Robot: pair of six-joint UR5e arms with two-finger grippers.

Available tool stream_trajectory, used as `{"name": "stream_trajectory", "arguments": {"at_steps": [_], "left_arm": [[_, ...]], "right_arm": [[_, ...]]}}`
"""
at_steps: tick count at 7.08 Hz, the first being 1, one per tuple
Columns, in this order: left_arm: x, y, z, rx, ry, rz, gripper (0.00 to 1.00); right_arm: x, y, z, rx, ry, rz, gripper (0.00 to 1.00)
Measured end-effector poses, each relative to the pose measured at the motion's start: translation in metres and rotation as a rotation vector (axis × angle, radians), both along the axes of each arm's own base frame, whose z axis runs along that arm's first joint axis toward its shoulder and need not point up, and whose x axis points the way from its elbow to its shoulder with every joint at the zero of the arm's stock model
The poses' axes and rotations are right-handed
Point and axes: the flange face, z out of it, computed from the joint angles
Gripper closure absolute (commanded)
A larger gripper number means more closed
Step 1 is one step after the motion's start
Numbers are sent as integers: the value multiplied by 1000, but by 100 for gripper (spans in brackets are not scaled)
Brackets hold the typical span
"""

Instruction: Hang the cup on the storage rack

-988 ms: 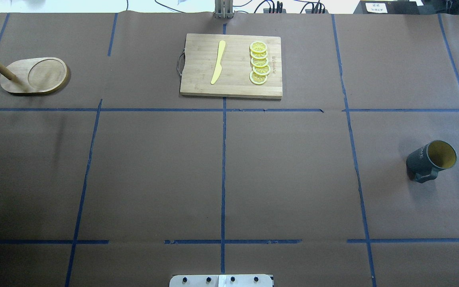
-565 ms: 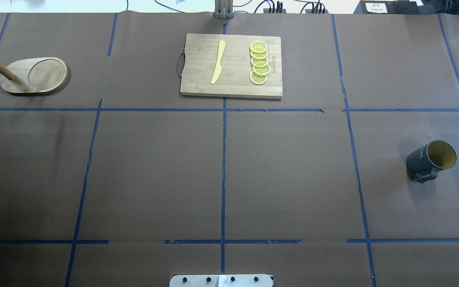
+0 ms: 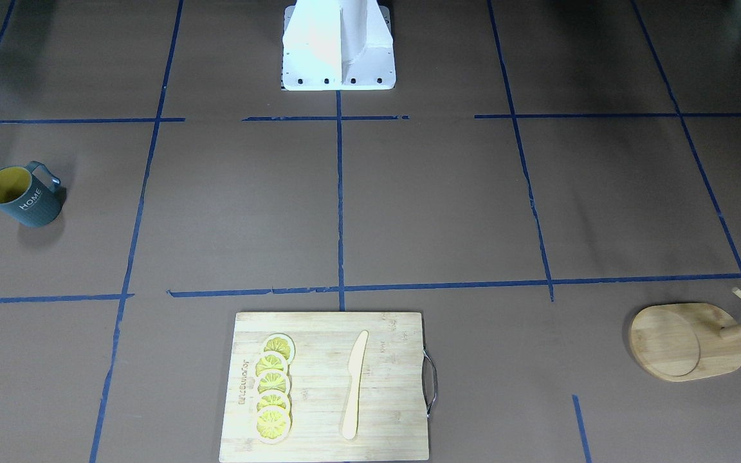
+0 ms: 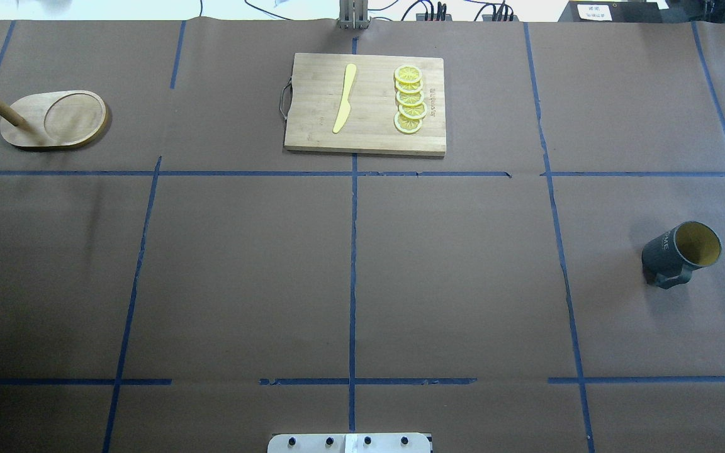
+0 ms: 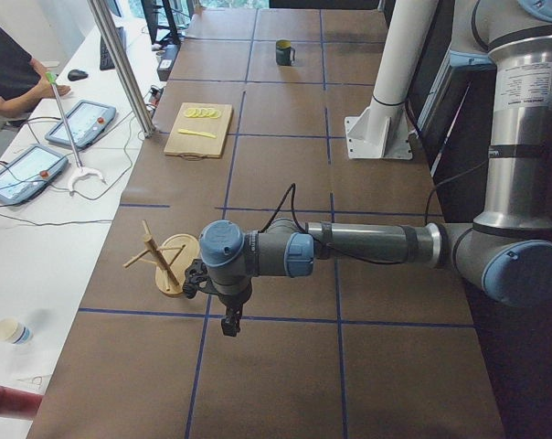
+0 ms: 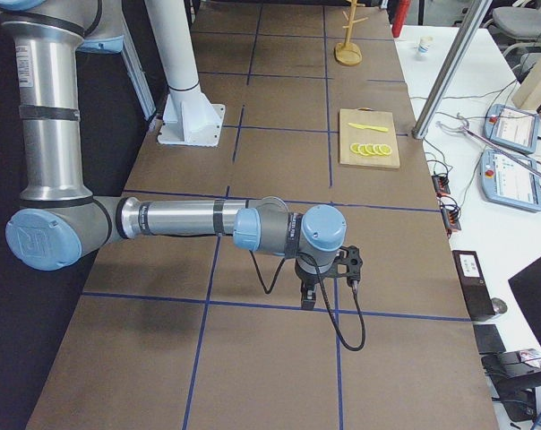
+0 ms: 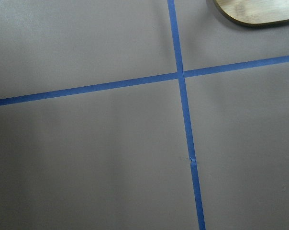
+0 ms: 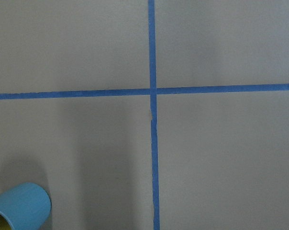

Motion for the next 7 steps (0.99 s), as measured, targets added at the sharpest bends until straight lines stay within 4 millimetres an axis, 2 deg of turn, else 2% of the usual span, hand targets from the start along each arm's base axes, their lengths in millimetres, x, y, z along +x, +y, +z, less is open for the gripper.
{"name": "stream_trajectory", "arguments": {"at_steps": [2,4,5,7], "left_arm": [[0,2,0,2,0,1,0],[0,2,0,1,0,0,0],[-1,3,0,1,0,0,0],[-1,3,0,0,0,-1,0]], "right_arm": [[-15,3,-2,17,-9,-11,0],[-35,32,-40,20,-24,71,0],[-53,46,-56,18,-37,92,0],[-101,64,-65,17,-47,130,0]]}}
